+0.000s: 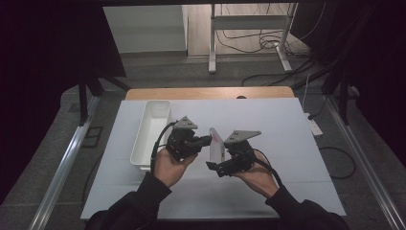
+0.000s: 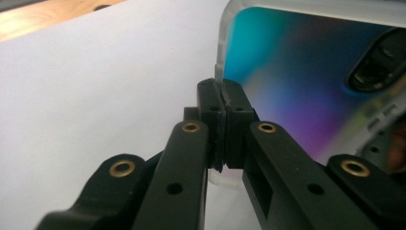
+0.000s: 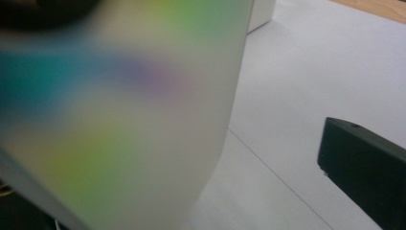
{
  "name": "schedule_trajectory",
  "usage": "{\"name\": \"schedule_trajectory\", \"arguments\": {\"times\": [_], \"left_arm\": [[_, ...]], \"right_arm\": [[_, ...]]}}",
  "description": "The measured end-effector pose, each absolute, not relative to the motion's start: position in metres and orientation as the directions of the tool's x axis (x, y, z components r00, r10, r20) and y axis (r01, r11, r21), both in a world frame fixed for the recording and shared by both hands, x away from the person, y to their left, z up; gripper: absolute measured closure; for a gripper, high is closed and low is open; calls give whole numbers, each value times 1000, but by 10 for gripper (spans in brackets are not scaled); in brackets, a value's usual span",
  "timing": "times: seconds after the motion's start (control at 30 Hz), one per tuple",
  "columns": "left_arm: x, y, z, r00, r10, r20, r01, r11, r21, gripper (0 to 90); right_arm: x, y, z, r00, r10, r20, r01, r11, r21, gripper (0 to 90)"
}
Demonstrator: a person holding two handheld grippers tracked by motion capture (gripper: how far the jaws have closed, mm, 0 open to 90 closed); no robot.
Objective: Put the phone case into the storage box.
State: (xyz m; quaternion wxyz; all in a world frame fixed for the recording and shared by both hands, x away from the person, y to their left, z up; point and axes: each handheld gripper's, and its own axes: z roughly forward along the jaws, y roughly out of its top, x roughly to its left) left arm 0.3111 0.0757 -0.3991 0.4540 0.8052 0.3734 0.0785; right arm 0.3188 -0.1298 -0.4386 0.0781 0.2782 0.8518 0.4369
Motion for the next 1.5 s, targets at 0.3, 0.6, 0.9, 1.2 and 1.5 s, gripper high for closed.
{"name": "schedule_trajectory", "arguments": {"times": [0.3, 0.6, 0.9, 1.2, 1.5], "left_arm": [[315, 78, -403, 703, 676, -219, 541, -309, 782, 883], [318, 85, -404, 693, 684, -230, 550, -294, 781, 882], [321, 93, -403, 685, 689, -235, 556, -287, 780, 882], [324, 98, -403, 681, 695, -230, 557, -289, 778, 882], [328, 103, -403, 676, 704, -220, 559, -295, 775, 882]], "right_arm": [[317, -129, -438, -838, 539, 90, 391, 475, 789, 6], [318, -138, -436, -842, 534, 79, 379, 482, 790, 0], [317, -147, -436, -844, 531, 80, 381, 486, 787, 0], [315, -156, -436, -845, 531, 69, 378, 500, 779, 0], [314, -167, -435, -841, 537, 65, 382, 505, 774, 0]]}}
